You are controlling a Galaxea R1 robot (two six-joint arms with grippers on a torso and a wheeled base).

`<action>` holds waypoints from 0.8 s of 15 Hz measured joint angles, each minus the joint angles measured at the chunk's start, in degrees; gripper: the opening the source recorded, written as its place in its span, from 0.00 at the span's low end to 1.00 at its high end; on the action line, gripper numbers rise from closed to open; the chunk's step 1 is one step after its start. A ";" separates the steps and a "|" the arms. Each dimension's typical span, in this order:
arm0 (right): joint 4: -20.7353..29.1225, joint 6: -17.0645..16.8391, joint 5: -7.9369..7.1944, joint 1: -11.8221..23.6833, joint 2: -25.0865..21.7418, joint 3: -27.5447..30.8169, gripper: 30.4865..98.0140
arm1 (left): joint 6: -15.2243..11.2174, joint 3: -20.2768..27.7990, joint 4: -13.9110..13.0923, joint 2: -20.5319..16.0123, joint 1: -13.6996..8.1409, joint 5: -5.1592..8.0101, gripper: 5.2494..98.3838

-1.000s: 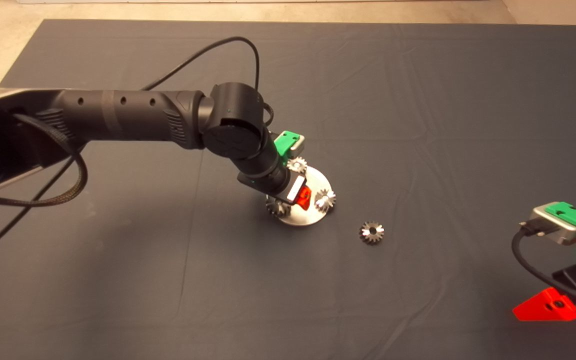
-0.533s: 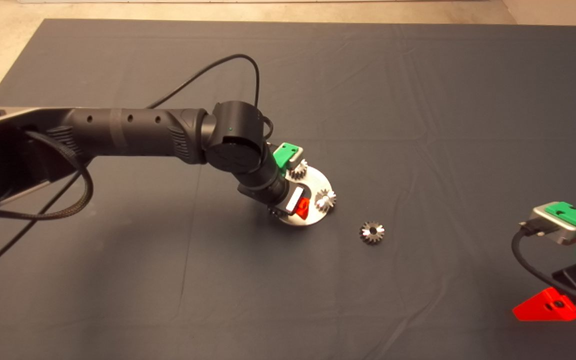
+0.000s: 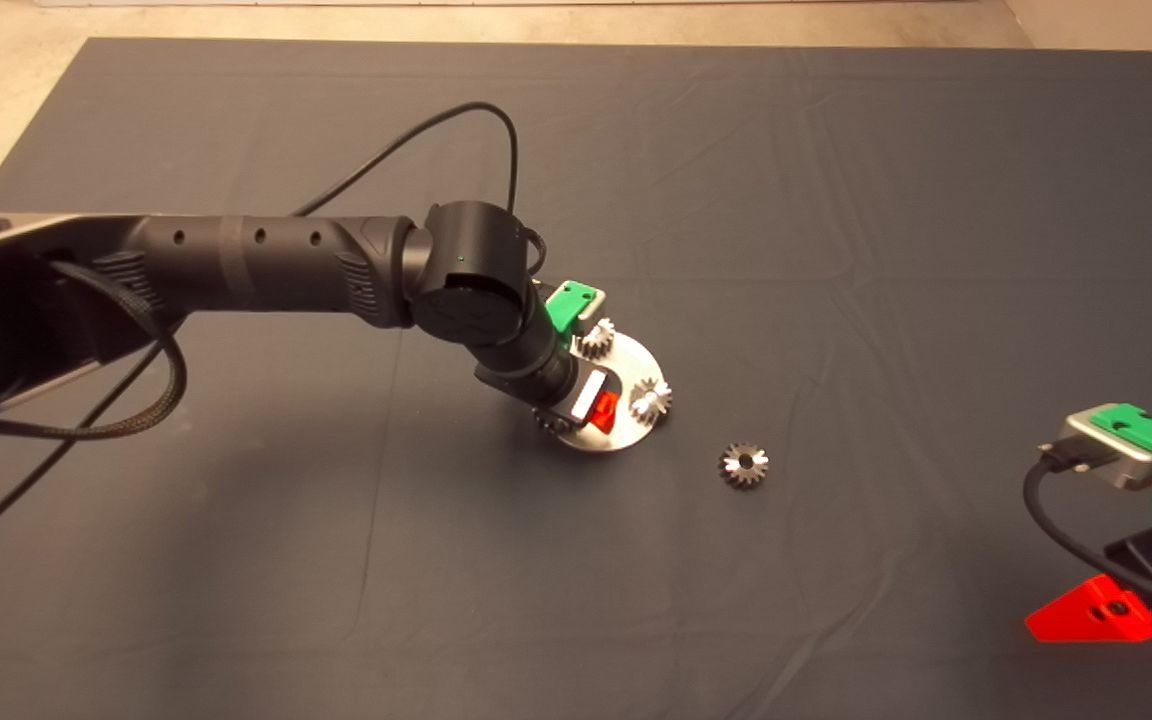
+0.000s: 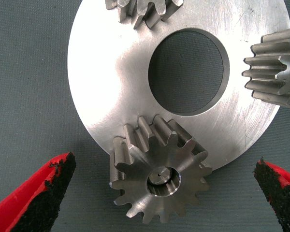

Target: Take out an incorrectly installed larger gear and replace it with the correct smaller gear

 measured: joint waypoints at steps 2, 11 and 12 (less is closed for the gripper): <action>0.00 0.00 0.00 0.01 0.00 0.00 1.00 | 0.00 0.00 0.00 0.00 0.00 0.00 0.97; 0.00 0.00 0.00 0.00 0.00 0.00 1.00 | 0.02 0.00 0.11 -0.01 0.02 0.00 0.88; 0.00 0.00 0.00 0.00 0.00 0.00 1.00 | 0.02 0.00 0.11 0.00 0.00 0.00 0.87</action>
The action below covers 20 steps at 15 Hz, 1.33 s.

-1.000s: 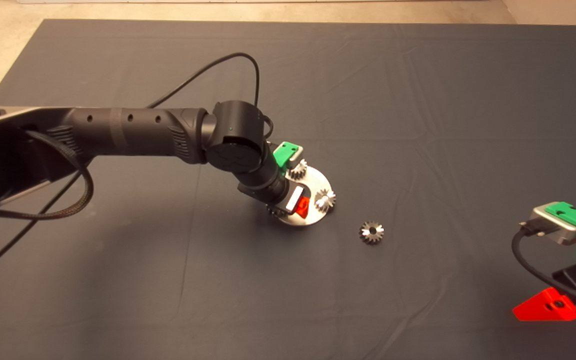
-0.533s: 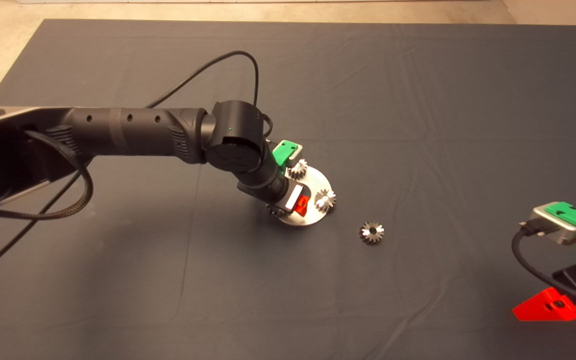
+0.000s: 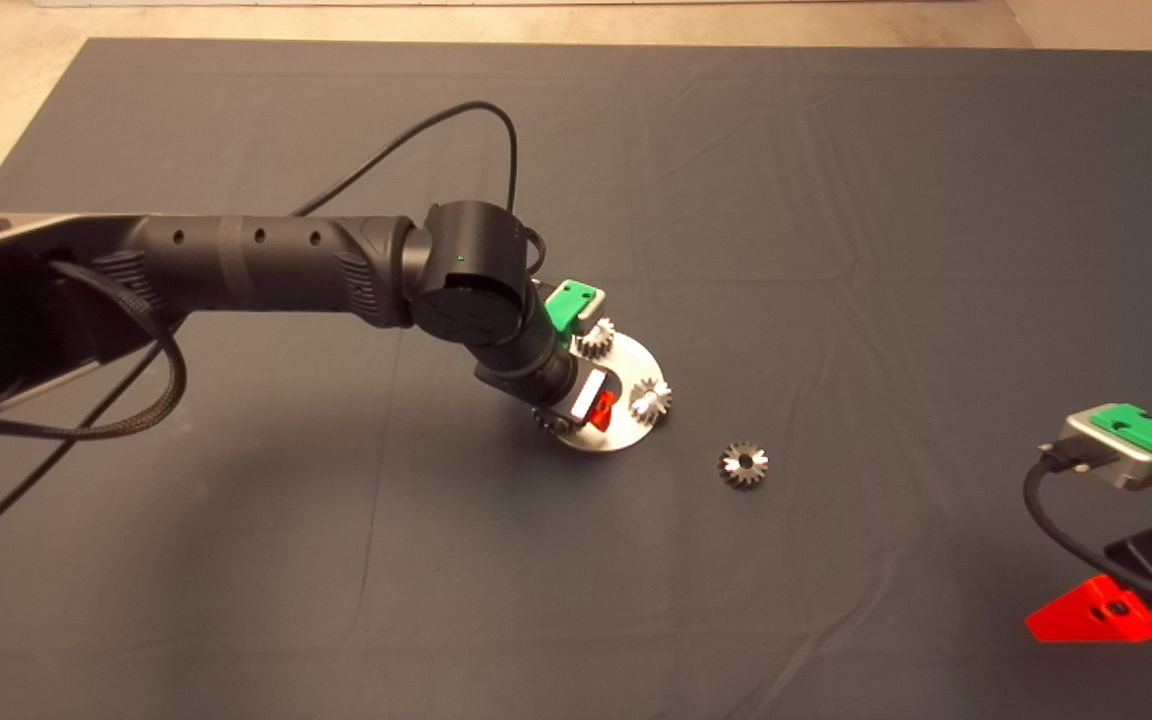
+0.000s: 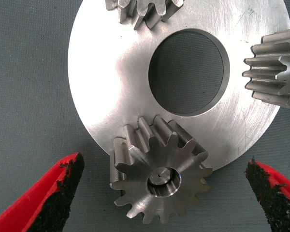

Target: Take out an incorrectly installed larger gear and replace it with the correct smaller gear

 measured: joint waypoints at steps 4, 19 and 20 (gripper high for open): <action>0.00 -0.01 0.00 -0.01 0.00 0.00 1.00 | 0.00 0.00 0.07 0.00 0.02 0.00 0.80; 0.00 0.00 0.00 -0.01 0.00 0.00 1.00 | -0.02 0.00 0.65 -0.02 0.05 0.49 0.70; 0.00 0.00 0.00 -0.01 -0.01 0.00 1.00 | -0.02 0.00 1.12 -0.02 0.07 0.51 0.70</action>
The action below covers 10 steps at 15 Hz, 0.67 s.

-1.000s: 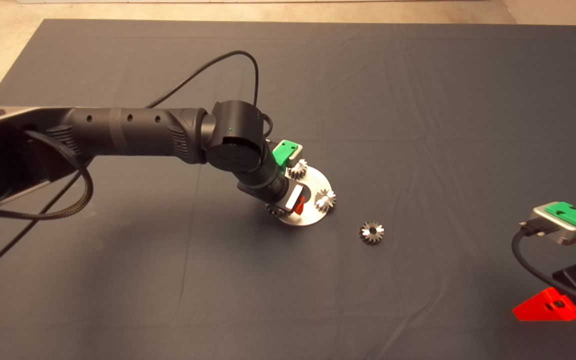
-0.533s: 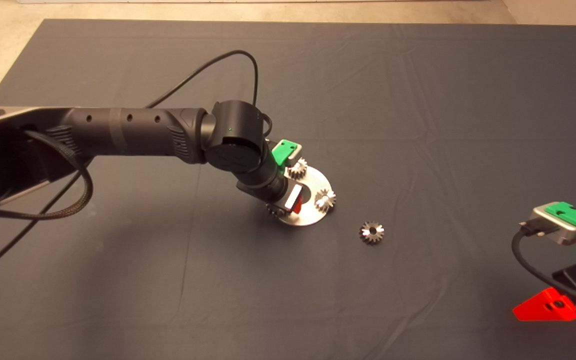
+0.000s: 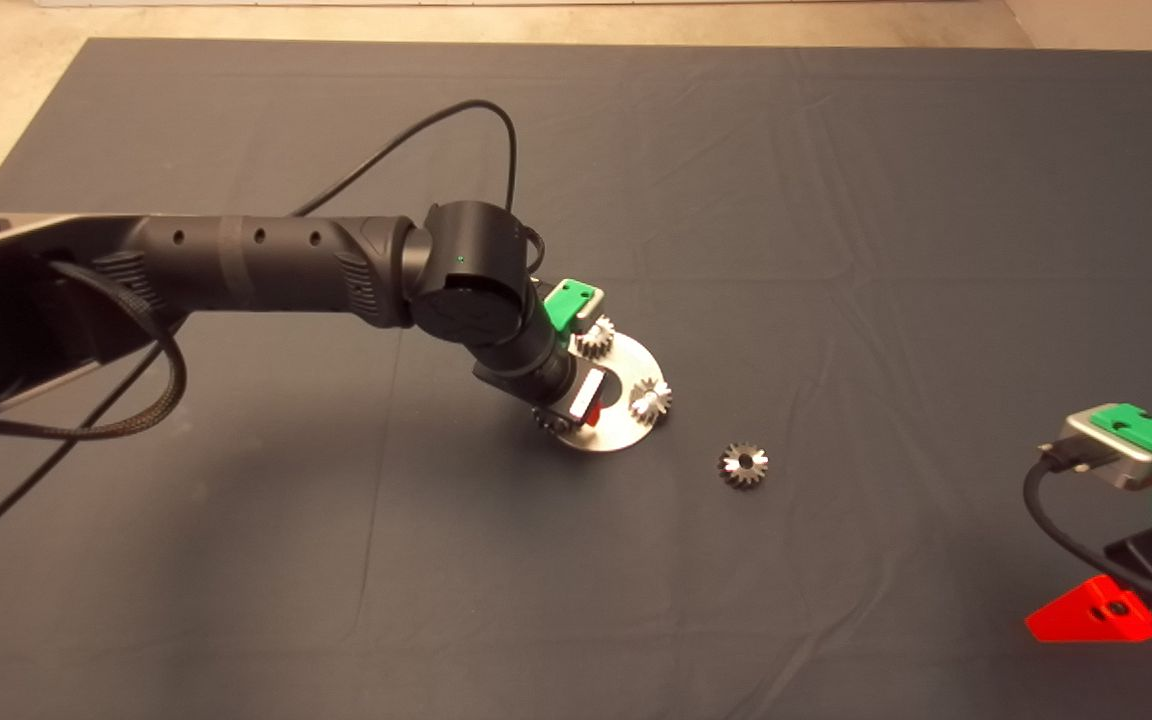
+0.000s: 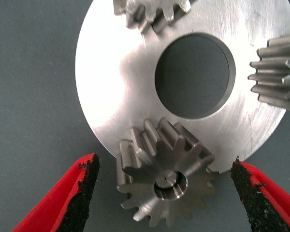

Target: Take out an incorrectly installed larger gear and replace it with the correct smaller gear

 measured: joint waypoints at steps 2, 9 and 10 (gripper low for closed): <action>0.00 0.00 -0.02 0.01 0.00 0.00 1.00 | -0.01 0.00 0.24 0.00 0.28 0.58 0.68; 0.01 0.00 0.00 0.00 -0.03 0.00 1.00 | 0.00 0.00 1.16 0.00 1.33 1.52 0.59; 0.01 0.00 0.00 0.00 -0.02 0.00 1.00 | 0.02 0.00 1.27 0.02 1.38 1.52 0.59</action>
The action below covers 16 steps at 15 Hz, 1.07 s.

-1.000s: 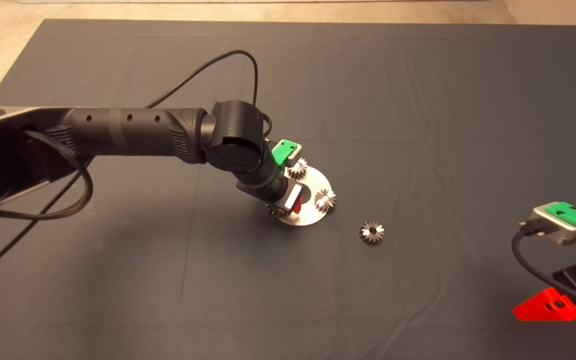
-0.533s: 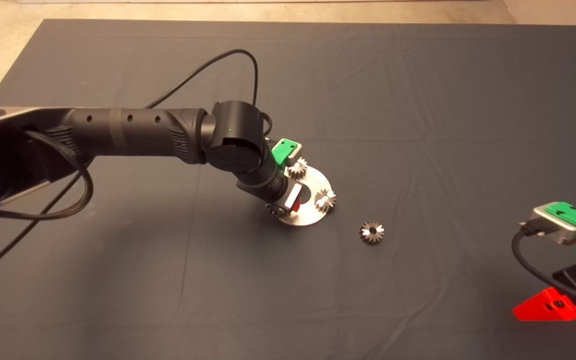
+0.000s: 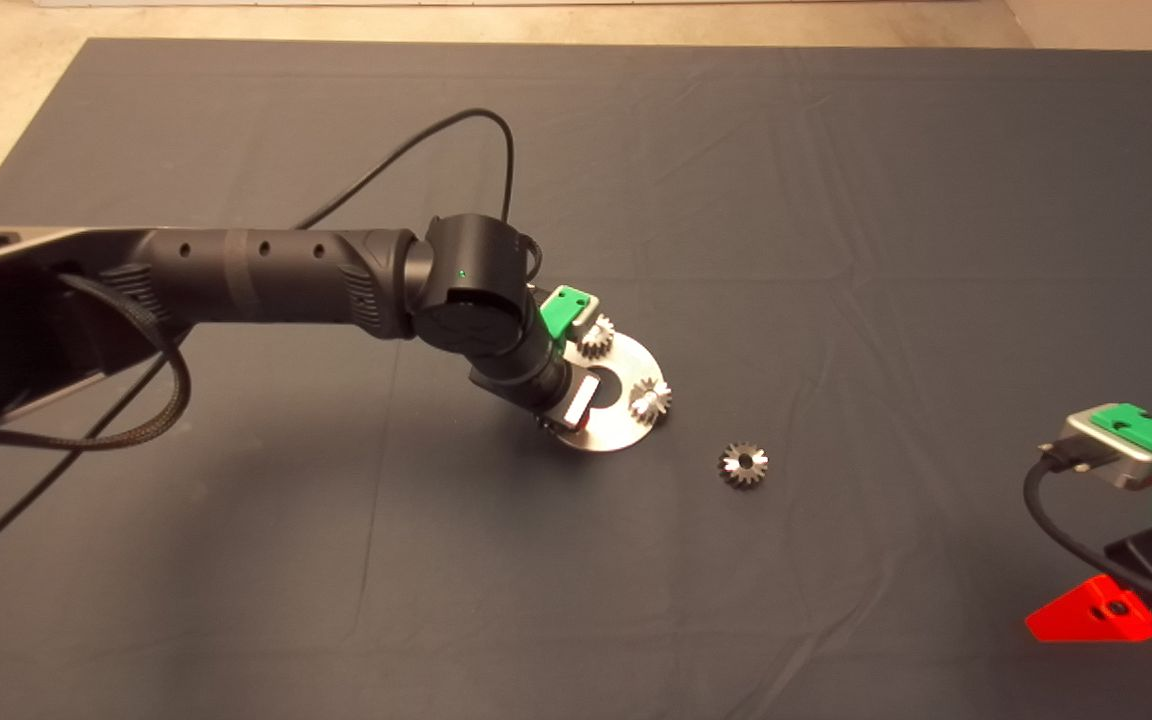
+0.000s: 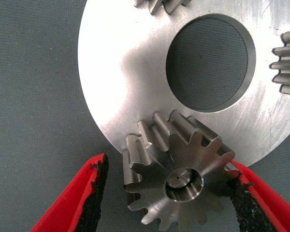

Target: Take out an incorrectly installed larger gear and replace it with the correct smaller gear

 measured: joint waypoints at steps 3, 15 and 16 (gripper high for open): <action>0.00 0.00 0.00 0.00 -0.09 0.00 1.00 | -0.02 0.00 0.11 0.03 0.00 -0.03 0.55; -0.01 0.00 0.00 0.00 -0.11 0.00 1.00 | -0.02 0.00 0.46 0.15 0.00 -0.09 0.46; 0.00 0.00 0.00 0.00 -0.11 0.00 1.00 | -0.06 0.01 0.46 0.15 0.00 -0.11 0.45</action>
